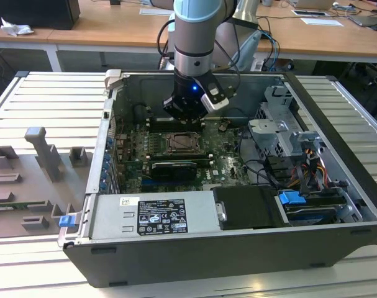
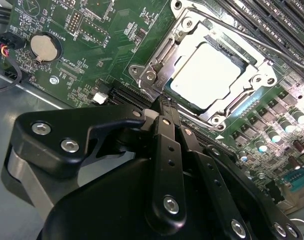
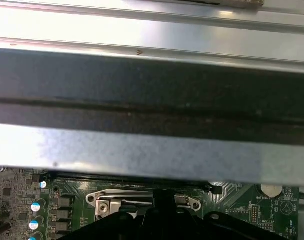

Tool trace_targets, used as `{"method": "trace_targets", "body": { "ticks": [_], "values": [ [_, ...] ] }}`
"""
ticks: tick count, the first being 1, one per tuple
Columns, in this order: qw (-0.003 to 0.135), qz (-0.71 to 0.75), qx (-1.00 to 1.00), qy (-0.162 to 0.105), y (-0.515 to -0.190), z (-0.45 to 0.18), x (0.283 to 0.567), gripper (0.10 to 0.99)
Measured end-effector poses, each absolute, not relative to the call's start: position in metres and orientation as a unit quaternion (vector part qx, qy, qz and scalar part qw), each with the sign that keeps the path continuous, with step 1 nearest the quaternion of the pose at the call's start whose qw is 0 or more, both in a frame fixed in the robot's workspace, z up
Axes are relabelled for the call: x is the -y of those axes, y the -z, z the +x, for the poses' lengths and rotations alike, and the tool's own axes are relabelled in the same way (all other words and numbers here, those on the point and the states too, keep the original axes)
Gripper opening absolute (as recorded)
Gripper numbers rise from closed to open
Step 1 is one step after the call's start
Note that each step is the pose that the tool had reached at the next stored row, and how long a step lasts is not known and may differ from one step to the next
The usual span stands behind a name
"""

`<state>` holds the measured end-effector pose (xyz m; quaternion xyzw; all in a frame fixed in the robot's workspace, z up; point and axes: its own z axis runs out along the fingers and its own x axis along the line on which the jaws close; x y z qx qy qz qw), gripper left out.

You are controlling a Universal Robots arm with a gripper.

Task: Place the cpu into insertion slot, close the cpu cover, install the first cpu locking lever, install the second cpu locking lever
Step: 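Install the second cpu locking lever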

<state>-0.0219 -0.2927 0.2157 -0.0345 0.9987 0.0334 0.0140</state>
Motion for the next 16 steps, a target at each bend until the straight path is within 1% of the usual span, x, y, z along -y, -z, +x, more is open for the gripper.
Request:
{"method": "trace_targets", "body": {
  "ticks": [7, 14, 16],
  "values": [
    [0.014, -0.034, -0.999, -0.033, -0.216, -0.022, 0.295, 0.106],
    [0.014, -0.034, -0.999, -0.033, -0.234, -0.022, 0.295, 0.106],
    [0.014, -0.035, -0.999, -0.034, -0.235, -0.022, 0.296, 0.106]
  ]
}}
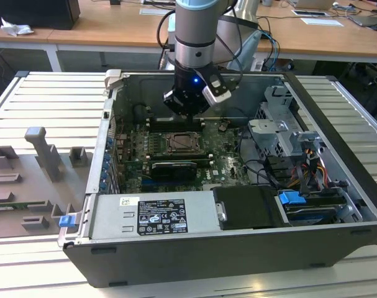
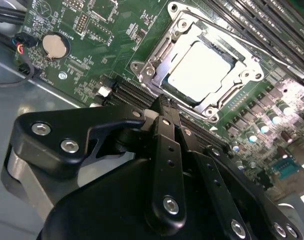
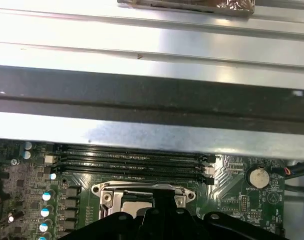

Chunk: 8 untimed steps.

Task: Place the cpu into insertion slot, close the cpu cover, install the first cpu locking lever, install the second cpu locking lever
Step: 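Install the second cpu locking lever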

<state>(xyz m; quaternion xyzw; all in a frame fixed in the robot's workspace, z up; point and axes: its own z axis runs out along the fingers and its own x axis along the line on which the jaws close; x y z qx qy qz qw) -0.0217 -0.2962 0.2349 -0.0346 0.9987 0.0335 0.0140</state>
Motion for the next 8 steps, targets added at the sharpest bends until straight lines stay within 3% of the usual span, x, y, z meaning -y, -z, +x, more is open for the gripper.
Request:
{"method": "trace_targets", "body": {
  "ticks": [8],
  "values": [
    [0.014, -0.035, -0.999, -0.033, -0.235, -0.022, 0.307, 0.106]
  ]
}}
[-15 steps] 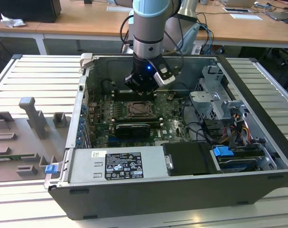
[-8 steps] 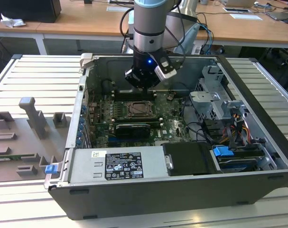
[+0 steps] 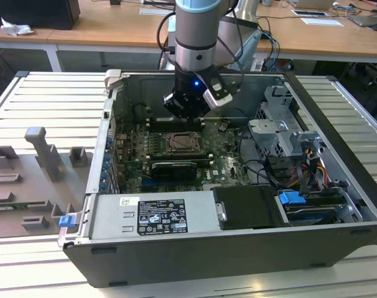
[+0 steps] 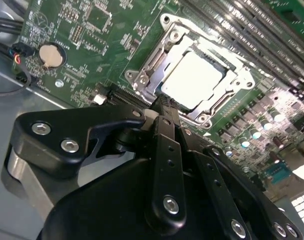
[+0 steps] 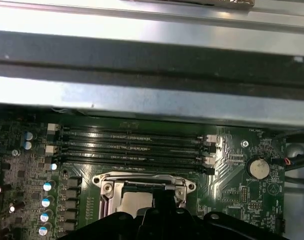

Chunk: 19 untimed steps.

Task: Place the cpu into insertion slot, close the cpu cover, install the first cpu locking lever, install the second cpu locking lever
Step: 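Install the second cpu locking lever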

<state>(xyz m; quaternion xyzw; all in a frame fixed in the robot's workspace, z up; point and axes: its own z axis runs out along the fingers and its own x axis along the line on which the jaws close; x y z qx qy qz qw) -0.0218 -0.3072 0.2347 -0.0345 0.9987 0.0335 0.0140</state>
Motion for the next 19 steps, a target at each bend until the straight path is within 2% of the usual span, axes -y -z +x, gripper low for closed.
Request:
{"method": "trace_targets", "body": {
  "ticks": [19],
  "values": [
    [0.014, -0.035, -0.999, -0.033, -0.253, -0.022, 0.322, 0.106]
  ]
}}
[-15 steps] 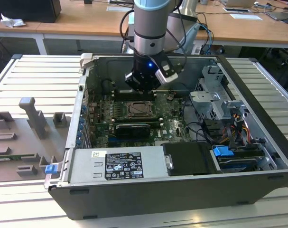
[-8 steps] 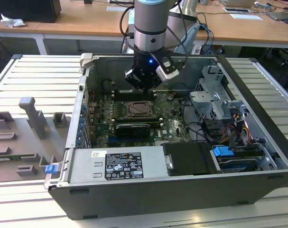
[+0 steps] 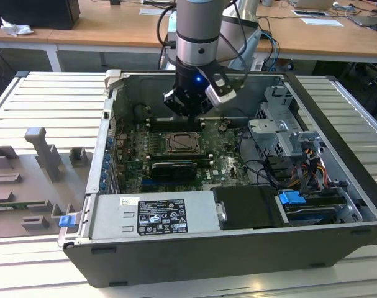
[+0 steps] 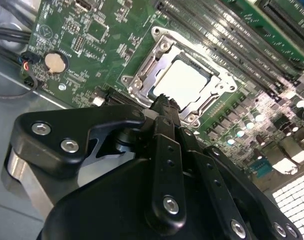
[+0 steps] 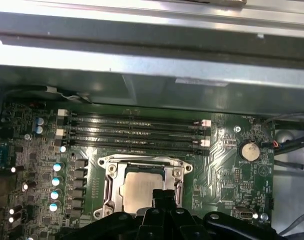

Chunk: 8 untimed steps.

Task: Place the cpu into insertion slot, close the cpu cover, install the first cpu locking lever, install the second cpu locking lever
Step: 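Install the second cpu locking lever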

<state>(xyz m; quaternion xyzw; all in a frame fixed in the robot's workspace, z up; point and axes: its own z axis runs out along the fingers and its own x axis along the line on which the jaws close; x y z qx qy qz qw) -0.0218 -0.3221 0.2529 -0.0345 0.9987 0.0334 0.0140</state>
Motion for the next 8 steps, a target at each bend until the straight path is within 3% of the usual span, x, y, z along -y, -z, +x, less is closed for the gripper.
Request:
{"method": "trace_targets", "body": {
  "ticks": [8],
  "values": [
    [0.014, -0.034, -0.999, -0.033, -0.2550, -0.0218, 0.3290, 0.106]
  ]
}}
